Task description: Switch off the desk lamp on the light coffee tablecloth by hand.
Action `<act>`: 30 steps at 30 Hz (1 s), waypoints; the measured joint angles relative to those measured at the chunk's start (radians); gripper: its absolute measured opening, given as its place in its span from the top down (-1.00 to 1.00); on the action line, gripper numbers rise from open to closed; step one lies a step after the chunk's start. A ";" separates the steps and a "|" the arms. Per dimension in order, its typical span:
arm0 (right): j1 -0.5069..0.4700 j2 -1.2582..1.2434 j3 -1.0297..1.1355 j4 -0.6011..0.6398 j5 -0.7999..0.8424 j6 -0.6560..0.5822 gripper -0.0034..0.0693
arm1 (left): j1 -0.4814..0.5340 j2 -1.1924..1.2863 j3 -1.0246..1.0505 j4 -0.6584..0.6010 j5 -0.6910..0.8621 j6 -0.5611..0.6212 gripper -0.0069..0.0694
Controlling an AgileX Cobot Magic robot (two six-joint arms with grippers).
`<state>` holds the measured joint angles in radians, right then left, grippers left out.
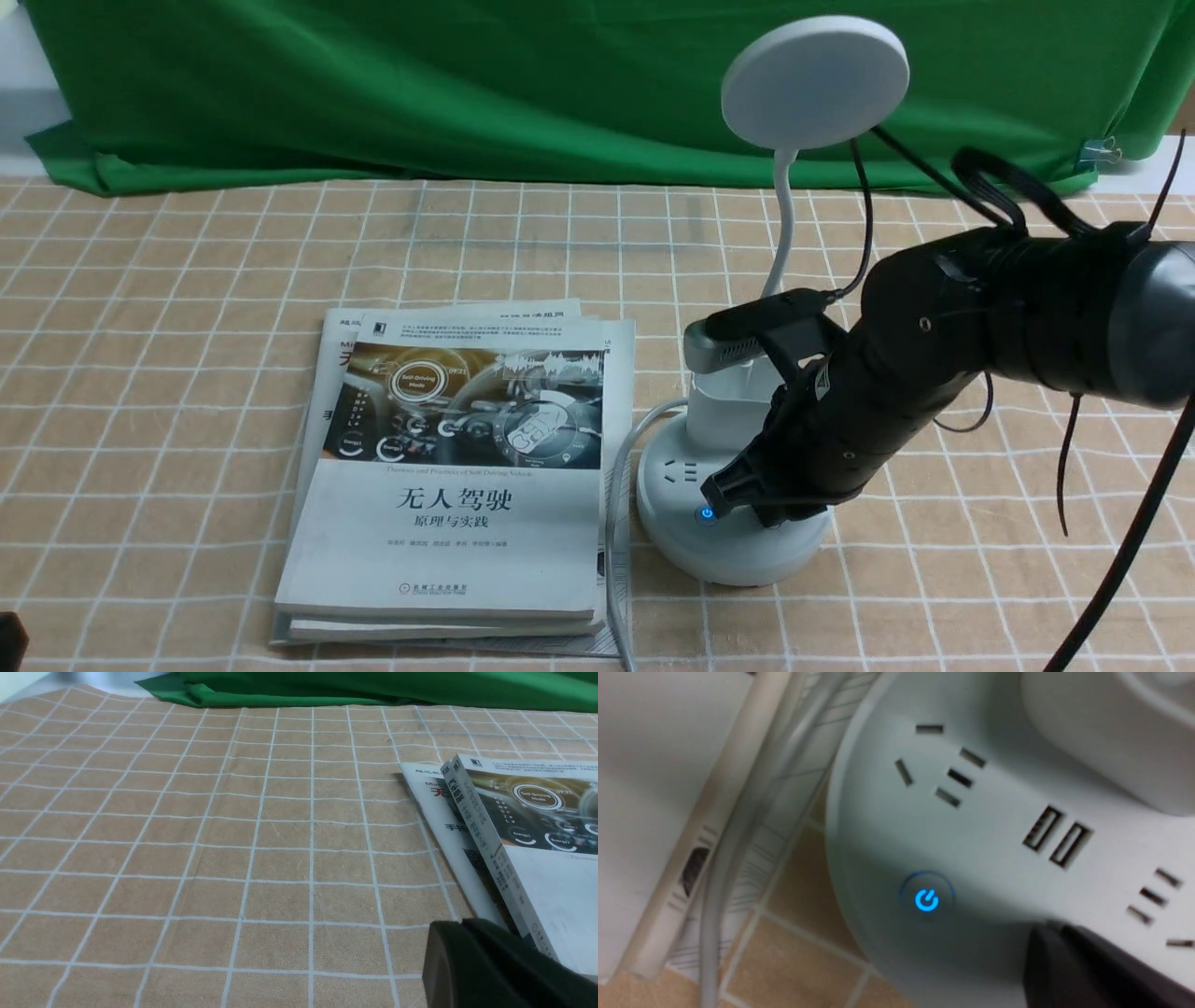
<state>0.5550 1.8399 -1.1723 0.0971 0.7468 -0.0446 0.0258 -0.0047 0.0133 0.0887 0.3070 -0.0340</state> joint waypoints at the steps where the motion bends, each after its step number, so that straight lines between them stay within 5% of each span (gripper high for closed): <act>1: 0.000 0.000 0.000 0.000 0.000 0.000 0.80 | 0.000 0.000 0.000 0.000 0.000 0.000 0.81; 20: 0.003 -0.130 0.023 -0.002 0.030 -0.002 0.80 | 0.000 0.000 0.000 0.000 0.000 0.000 0.81; 30: 0.006 -0.490 0.312 -0.002 -0.017 0.020 0.79 | 0.000 0.000 0.000 0.000 0.000 0.000 0.81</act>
<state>0.5613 1.3496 -0.8606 0.0951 0.7297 -0.0246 0.0258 -0.0047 0.0133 0.0887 0.3070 -0.0340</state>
